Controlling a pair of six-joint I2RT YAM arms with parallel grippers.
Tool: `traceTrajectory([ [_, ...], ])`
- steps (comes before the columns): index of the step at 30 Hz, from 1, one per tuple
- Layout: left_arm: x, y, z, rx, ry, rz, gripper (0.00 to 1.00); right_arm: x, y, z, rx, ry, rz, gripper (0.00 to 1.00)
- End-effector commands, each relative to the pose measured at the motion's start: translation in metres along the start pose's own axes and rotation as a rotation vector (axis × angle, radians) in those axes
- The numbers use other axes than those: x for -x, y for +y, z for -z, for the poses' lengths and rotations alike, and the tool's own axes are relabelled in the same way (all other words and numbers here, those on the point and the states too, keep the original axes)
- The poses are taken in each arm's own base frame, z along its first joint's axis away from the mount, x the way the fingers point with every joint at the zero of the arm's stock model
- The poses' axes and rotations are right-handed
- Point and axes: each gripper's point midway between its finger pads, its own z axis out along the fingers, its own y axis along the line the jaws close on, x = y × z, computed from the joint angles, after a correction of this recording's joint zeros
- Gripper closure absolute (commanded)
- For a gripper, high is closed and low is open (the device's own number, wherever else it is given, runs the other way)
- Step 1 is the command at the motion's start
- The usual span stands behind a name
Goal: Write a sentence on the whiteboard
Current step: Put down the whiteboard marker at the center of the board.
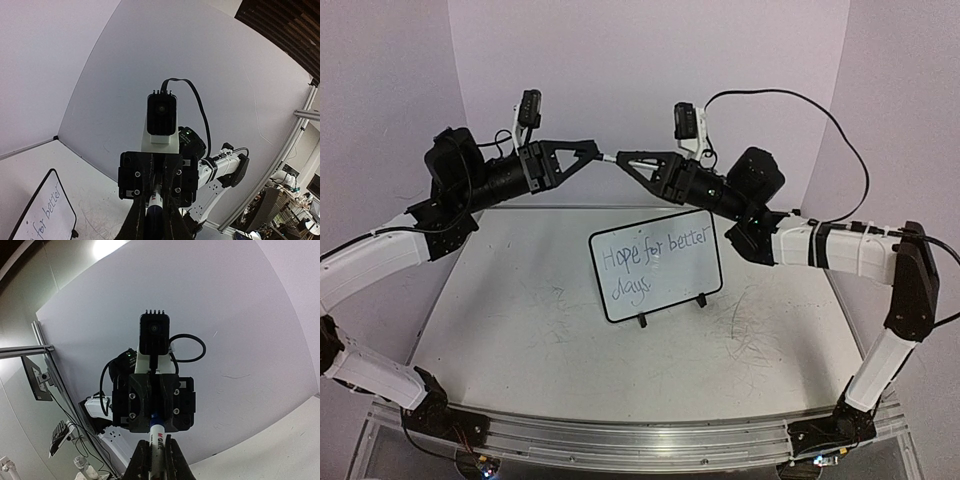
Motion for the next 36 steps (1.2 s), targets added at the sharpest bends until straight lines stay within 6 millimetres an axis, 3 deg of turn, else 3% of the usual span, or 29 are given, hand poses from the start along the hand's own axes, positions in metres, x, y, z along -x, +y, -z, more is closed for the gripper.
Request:
traceTrajectory([
  [1,-0.083,-0.013,-0.021,-0.113,0.249,0.110,1.00,-0.049,0.037,-0.030,0.117,0.200,-0.015,1.00],
  [4,-0.089,-0.009,-0.022,-0.104,0.263,0.120,1.00,-0.046,0.041,-0.025,0.122,0.211,-0.016,1.00],
  [6,-0.080,-0.011,-0.020,-0.089,0.241,0.091,1.00,-0.041,0.030,-0.011,0.079,0.198,-0.036,1.00],
  [8,-0.062,0.001,-0.018,0.029,0.209,0.027,0.99,-0.033,0.016,0.011,0.016,0.168,-0.068,1.00],
  [10,-0.044,0.011,-0.011,0.154,0.191,-0.046,0.81,-0.023,0.005,0.035,-0.044,0.135,-0.096,1.00],
  [11,-0.039,0.015,-0.008,0.190,0.187,-0.065,0.59,-0.019,-0.001,0.047,-0.074,0.123,-0.105,1.00],
  [15,-0.017,0.021,0.004,0.254,0.129,-0.096,0.14,-0.010,-0.027,0.107,-0.211,0.082,-0.168,1.00],
  [17,-0.009,0.034,0.013,0.336,0.098,-0.103,0.02,-0.024,-0.054,0.147,-0.344,0.099,-0.250,1.00],
  [18,-0.006,0.040,0.018,0.376,0.086,-0.102,0.01,-0.035,-0.069,0.168,-0.411,0.121,-0.293,1.00],
  [20,-0.002,0.056,0.028,0.471,0.059,-0.104,0.01,-0.076,-0.094,0.213,-0.532,0.221,-0.432,1.00],
  [23,0.000,0.067,0.037,0.545,0.036,-0.114,0.01,-0.137,-0.097,0.261,-0.568,0.317,-0.670,1.00],
  [26,-0.003,0.074,0.038,0.570,0.042,-0.128,0.01,-0.195,-0.095,0.297,-0.658,0.434,-0.811,1.00],
  [29,-0.006,0.080,0.036,0.583,0.057,-0.140,0.01,-0.227,-0.098,0.321,-0.747,0.492,-0.855,1.00],
  [32,-0.009,0.084,0.034,0.589,0.066,-0.143,0.01,-0.251,-0.104,0.339,-0.822,0.517,-0.899,0.99],
  [36,-0.006,0.081,0.037,0.590,0.058,-0.152,0.01,-0.267,-0.120,0.365,-0.976,0.524,-0.890,0.93],
])
